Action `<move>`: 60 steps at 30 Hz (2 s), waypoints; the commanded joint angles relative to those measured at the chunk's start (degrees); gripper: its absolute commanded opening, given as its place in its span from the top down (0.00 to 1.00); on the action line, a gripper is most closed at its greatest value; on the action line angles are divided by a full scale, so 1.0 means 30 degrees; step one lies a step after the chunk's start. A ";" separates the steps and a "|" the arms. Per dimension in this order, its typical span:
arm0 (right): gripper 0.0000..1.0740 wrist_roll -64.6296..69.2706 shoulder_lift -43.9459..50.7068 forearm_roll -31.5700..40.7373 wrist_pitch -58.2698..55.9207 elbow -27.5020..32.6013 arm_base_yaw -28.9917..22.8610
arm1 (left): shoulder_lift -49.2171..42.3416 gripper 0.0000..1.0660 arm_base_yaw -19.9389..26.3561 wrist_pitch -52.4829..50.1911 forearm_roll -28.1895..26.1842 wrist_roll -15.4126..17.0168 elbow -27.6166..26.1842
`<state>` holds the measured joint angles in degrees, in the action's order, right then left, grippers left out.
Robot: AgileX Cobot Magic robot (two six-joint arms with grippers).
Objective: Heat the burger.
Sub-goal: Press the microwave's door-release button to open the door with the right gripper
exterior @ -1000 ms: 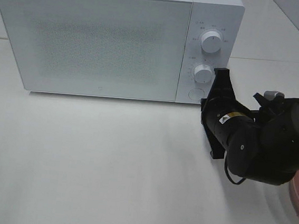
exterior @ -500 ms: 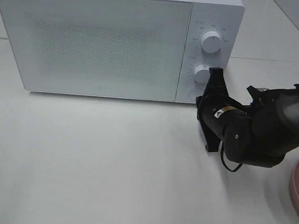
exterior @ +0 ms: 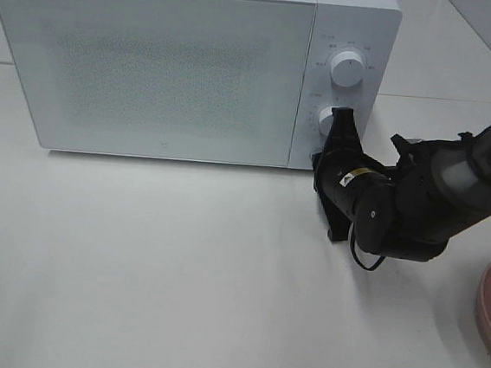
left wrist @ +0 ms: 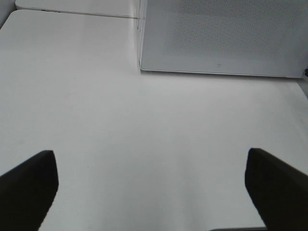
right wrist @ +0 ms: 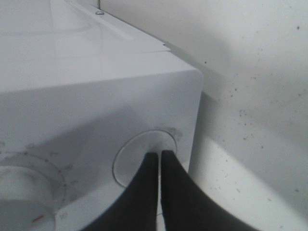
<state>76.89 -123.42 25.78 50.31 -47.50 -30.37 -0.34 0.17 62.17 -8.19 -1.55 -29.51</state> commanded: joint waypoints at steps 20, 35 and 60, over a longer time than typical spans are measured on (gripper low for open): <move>1.00 -0.0267 -0.0076 0.0879 0.2349 -0.0611 0.0095 | -0.0344 0.08 -0.0095 -0.0267 0.0019 -0.0038 0.0000; 1.00 -0.0229 -0.0076 0.0153 0.3896 -0.1528 0.0095 | -0.0344 0.08 -0.0095 -0.0267 0.0019 -0.0038 0.0000; 1.00 -0.2712 -0.0611 0.4030 0.5481 -0.4202 0.0095 | -0.0344 0.08 -0.0095 -0.0267 0.0019 -0.0038 0.0000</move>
<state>69.84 -125.99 41.25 50.65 -54.72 -32.72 -0.34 0.17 62.17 -8.19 -1.55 -29.51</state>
